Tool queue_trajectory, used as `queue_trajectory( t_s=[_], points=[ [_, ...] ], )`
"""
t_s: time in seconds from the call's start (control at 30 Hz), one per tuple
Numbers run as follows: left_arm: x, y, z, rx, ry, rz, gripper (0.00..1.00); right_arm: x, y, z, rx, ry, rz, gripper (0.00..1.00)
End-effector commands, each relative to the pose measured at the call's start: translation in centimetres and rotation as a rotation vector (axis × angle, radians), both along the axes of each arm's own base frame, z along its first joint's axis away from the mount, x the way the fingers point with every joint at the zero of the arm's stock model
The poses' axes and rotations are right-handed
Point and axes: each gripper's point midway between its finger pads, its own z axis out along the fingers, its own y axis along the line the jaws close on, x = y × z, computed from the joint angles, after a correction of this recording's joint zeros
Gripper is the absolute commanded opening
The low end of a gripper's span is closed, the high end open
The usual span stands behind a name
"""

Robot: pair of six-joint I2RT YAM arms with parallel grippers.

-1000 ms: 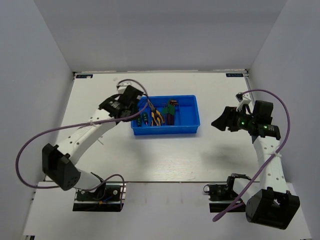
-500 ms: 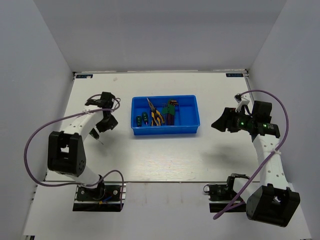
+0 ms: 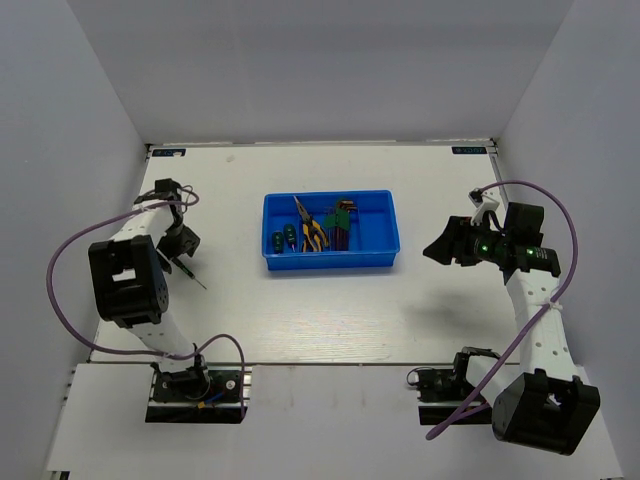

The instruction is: Sort the tools into containers

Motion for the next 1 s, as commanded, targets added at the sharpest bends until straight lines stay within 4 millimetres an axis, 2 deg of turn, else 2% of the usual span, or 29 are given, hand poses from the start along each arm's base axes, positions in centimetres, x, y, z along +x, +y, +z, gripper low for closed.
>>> queue_trajectory(
  t_s=[0.0, 0.07, 0.13, 0.17, 0.27, 0.37, 0.43, 0.5, 0.73, 0.8, 0.87, 0.97],
  points=[
    [-0.4, 0.9, -1.3, -0.008, 0.016, -0.012, 0.79, 0.3, -0.1, 1.2, -0.008, -0.047, 0.013, 0.68],
    [0.1, 1.3, -1.8, -0.011, -0.005, -0.008, 0.76, 0.2, 0.0, 1.3, -0.002, -0.044, 0.017, 0.68],
    [-0.1, 2.0, -3.3, -0.024, 0.023, -0.008, 0.74, 0.1, 0.1, 1.3, 0.000, -0.043, 0.018, 0.68],
    [0.2, 1.9, -3.4, -0.033, 0.023, -0.010, 0.70, 0.2, 0.0, 1.2, 0.001, -0.040, 0.016, 0.68],
    [1.0, 2.6, -3.9, -0.039, 0.020, -0.008, 0.69, 0.1, 0.0, 1.3, 0.003, -0.039, 0.014, 0.68],
    [2.0, 3.2, -3.9, -0.042, 0.006, -0.011, 0.63, 0.2, 0.0, 1.3, 0.007, -0.042, 0.016, 0.68],
    [2.1, 3.5, -4.3, -0.051, 0.014, -0.012, 0.55, 0.1, 0.1, 1.2, 0.013, -0.035, 0.019, 0.68],
    [1.8, 3.8, -5.0, -0.057, 0.033, -0.001, 0.45, 0.2, 0.0, 1.1, 0.017, -0.027, 0.017, 0.68],
    [-0.5, 3.1, -7.5, -0.111, 0.064, 0.001, 0.42, 0.1, 0.0, 1.3, 0.026, -0.029, 0.017, 0.68],
    [-1.2, 2.9, -7.9, -0.124, 0.069, 0.008, 0.36, 0.1, 0.0, 1.4, 0.031, -0.032, 0.018, 0.68],
    [-1.5, 2.5, -8.1, -0.143, 0.065, 0.004, 0.24, 0.0, 0.0, 1.4, 0.033, -0.031, 0.018, 0.68],
    [-0.7, 1.4, -7.4, -0.179, 0.026, -0.046, 0.03, 0.0, 0.0, 1.4, 0.035, -0.031, 0.017, 0.68]
  ],
)
